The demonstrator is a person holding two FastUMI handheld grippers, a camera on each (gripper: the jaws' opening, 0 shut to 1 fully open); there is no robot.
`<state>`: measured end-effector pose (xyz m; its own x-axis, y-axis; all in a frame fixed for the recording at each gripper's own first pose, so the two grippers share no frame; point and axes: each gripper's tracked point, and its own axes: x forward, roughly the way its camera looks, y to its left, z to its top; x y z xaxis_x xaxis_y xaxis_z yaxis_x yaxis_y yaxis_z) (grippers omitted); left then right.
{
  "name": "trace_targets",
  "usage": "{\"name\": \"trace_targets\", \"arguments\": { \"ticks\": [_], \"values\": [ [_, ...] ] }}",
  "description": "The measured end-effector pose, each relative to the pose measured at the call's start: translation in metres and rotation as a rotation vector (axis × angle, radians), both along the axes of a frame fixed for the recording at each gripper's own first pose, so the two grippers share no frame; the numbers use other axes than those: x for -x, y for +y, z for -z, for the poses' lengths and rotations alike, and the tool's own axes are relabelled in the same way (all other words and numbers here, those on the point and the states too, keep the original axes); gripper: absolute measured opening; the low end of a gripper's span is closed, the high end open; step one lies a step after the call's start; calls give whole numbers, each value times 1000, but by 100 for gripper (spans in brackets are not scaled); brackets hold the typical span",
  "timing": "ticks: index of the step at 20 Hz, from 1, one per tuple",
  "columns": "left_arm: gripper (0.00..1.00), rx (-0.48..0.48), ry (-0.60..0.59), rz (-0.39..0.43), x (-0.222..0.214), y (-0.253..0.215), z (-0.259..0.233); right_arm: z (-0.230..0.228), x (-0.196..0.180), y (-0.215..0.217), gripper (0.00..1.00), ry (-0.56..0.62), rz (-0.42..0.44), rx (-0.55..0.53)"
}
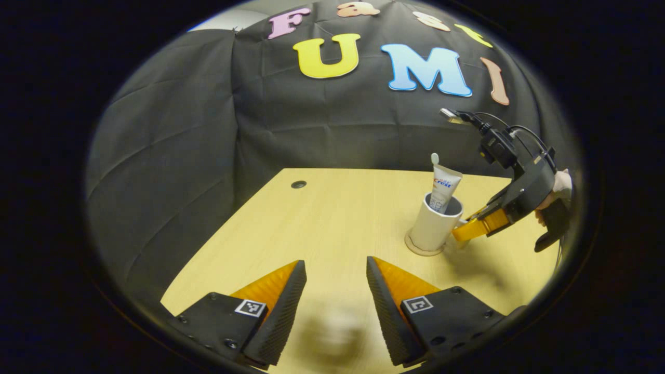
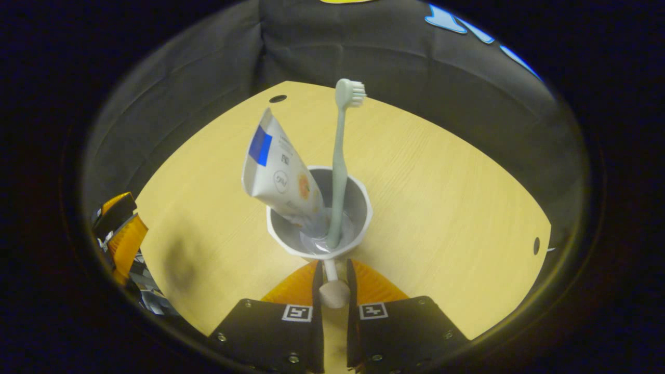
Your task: Put the toothbrush and toothpaste on the desktop into the cup, then pick up the cup and place it on the coaster on the desktop.
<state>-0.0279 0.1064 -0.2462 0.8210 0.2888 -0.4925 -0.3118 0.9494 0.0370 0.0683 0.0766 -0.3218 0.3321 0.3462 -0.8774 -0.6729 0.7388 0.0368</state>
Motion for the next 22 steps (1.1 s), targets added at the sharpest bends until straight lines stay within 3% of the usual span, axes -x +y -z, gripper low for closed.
{"name": "trace_targets", "arguments": {
  "ticks": [5, 7, 11, 15, 19, 20, 21, 22],
  "values": [
    [78, 0, -6, 16, -2, -4, -4, -13, 0, -3, 30, -26, 5, -26],
    [78, 6, -9, 27, -8, -8, -5, -20, 1, -4, 43, -31, 13, -42],
    [80, 13, -26, 71, -21, -21, -13, -42, 8, -9, 46, -74, 51, -97],
    [80, -2, -68, 137, -45, -42, -35, -69, 19, -26, 46, -118, 129, -166],
    [77, -20, -139, 207, -72, -67, -69, -109, 15, -53, 46, -240, 233, -207],
    [81, -29, -158, 223, -79, -73, -80, -123, 12, -59, 46, -277, 266, -226],
    [80, -36, -180, 240, -85, -78, -91, -136, 10, -63, 48, -313, 297, -252],
    [81, -42, -205, 256, -90, -85, -103, -150, 8, -70, 63, -353, 331, -270]
  ]
}}
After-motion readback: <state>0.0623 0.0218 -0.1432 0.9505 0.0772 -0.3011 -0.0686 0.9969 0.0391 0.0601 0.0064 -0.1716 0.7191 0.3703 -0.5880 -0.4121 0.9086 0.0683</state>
